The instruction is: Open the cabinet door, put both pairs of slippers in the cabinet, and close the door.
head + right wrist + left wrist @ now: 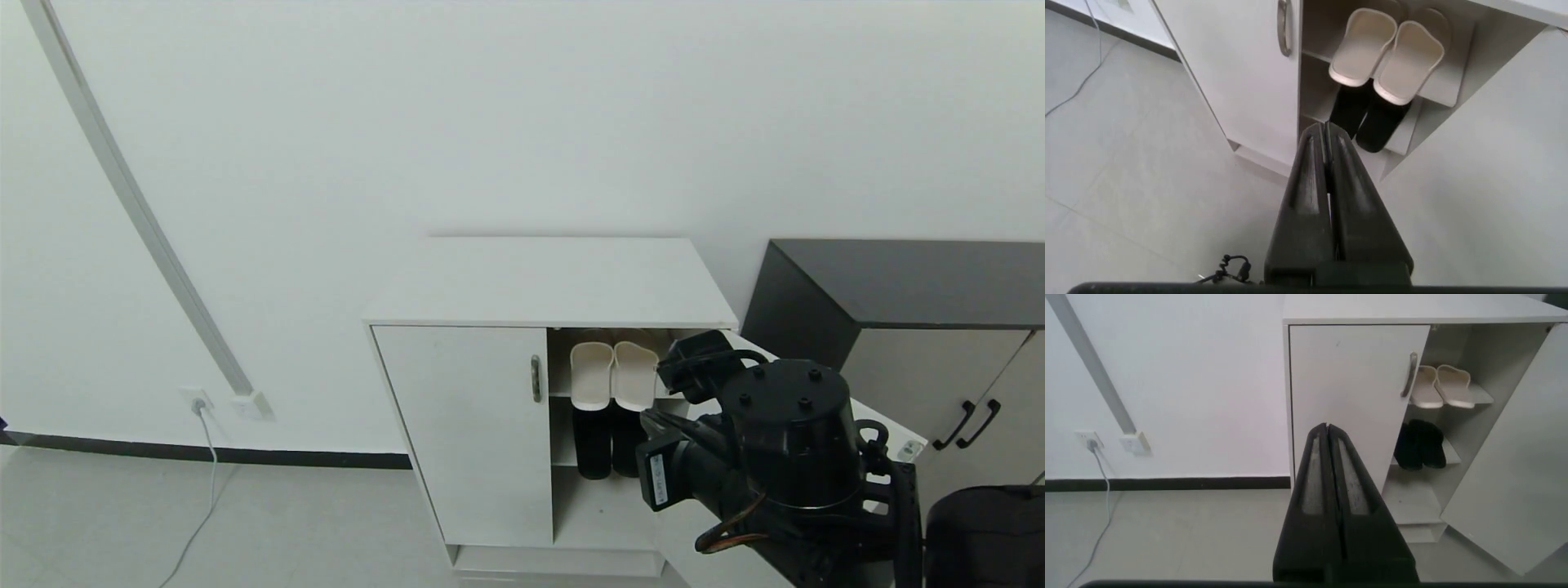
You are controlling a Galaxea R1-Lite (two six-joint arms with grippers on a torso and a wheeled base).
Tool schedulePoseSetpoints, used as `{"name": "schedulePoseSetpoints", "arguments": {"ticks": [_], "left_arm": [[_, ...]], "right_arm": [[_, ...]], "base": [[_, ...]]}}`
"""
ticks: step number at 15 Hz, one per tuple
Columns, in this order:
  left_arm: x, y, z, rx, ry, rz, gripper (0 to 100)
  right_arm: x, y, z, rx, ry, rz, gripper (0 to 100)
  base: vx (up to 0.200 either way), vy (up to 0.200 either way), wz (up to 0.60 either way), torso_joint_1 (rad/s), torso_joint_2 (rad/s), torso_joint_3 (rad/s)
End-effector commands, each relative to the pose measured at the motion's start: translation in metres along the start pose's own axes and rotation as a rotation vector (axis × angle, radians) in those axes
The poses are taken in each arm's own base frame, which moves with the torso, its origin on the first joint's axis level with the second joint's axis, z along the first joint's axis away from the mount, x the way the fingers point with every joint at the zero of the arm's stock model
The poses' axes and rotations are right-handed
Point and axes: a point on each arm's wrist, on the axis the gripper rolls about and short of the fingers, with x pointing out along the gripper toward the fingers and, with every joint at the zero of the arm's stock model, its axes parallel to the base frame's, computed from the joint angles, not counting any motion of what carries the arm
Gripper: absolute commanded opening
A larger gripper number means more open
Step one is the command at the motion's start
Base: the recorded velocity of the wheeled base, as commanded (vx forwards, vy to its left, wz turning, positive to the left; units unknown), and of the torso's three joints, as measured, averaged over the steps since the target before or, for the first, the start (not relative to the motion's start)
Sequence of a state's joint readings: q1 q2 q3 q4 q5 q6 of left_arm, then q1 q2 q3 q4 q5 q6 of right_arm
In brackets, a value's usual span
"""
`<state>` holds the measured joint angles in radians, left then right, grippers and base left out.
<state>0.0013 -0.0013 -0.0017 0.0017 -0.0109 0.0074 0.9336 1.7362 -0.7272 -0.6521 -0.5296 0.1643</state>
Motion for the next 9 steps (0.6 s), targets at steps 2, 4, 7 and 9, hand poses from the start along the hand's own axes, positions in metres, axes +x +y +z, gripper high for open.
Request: {"name": "schedulePoseSetpoints", "arguments": {"ticks": [2,4,7,9], "left_arm": [[0.0001,0.0000,0.0000,-0.001,0.001,0.000,0],[0.0001,0.0000,0.0000,-0.001,0.001,0.000,0],[0.0001,0.0000,0.0000,-0.001,0.001,0.000,0],[0.0001,0.0000,0.0000,-0.001,0.001,0.000,0]], "right_arm": [[0.0000,0.0002,0.0000,0.000,-0.001,0.001,0],[-0.0002,0.0002,0.0005,0.006,-0.010,0.003,0],[0.0002,0.0004,0.0001,0.003,-0.008,0.004,0],[0.0002,0.0004,0.0003,0.004,-0.010,0.003,0]], "base": [[0.000,0.000,0.00,0.000,0.00,0.000],[0.000,0.000,0.00,0.000,0.00,0.000],[0.000,0.000,-0.20,0.001,0.00,0.001],[0.000,0.000,-0.60,0.002,-0.01,0.005]]}}
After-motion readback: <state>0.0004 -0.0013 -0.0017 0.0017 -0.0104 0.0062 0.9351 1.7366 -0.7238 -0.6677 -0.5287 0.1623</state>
